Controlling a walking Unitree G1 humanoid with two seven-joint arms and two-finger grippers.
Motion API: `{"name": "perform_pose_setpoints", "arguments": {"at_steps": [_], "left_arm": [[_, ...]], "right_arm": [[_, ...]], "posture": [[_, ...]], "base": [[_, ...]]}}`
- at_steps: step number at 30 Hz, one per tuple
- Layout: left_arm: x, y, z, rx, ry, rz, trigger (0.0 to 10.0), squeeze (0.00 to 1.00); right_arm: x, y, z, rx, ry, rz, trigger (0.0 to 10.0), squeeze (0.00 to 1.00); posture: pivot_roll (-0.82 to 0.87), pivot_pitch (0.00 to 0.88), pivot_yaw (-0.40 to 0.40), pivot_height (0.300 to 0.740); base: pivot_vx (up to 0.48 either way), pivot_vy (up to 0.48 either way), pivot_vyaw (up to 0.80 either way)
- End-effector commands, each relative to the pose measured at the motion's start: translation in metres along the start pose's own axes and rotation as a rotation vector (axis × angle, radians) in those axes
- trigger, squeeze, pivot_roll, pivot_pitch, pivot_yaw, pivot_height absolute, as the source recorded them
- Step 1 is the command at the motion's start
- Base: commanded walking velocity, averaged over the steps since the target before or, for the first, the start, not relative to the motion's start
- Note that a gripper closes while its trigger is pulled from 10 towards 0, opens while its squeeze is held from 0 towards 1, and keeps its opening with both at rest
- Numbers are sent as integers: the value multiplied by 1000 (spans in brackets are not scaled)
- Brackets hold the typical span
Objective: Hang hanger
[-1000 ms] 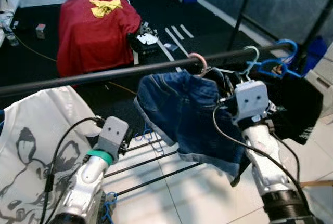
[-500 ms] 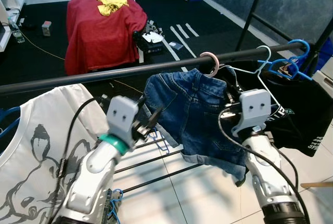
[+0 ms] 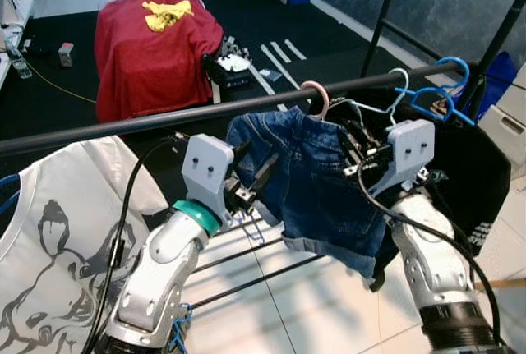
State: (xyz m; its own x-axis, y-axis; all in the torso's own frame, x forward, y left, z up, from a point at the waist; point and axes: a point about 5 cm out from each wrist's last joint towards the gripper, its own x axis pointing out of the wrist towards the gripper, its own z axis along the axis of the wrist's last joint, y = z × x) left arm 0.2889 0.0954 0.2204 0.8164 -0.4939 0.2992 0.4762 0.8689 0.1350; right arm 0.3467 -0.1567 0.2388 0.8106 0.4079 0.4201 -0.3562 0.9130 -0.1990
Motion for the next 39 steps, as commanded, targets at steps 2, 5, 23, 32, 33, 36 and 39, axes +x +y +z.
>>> {"name": "perform_pose_setpoints", "arguments": {"at_steps": [2,5,23,32,33,36,39], "left_arm": [[-5,0,-4,-5,26,8,10000,0],[-6,0,-4,-5,29,10,10000,0],[-5,5,-1,8,47,35,10000,0],[-6,5,-1,10,51,38,10000,0],[-5,5,-1,9,52,37,10000,0],[-5,4,-1,8,53,36,10000,0],[-4,3,-1,4,54,35,10000,0]], "right_arm": [[2,-3,-5,12,16,-3,10000,1000],[5,-5,-3,12,8,-8,10000,1000],[34,-3,-4,196,33,124,0,0],[40,4,-7,226,28,137,0,0],[41,6,-7,230,27,140,0,0],[41,7,-7,233,26,142,0,0],[43,19,-9,239,25,175,0,0]], "posture": [[-60,111,59,740],[-59,111,59,740],[-36,110,62,740],[-36,113,64,740],[-38,113,64,740],[-38,113,64,740],[-46,115,61,740]], "base": [[0,0,0],[0,0,0],[0,0,0],[0,0,0],[0,0,0],[0,0,0],[0,0,0]]}}
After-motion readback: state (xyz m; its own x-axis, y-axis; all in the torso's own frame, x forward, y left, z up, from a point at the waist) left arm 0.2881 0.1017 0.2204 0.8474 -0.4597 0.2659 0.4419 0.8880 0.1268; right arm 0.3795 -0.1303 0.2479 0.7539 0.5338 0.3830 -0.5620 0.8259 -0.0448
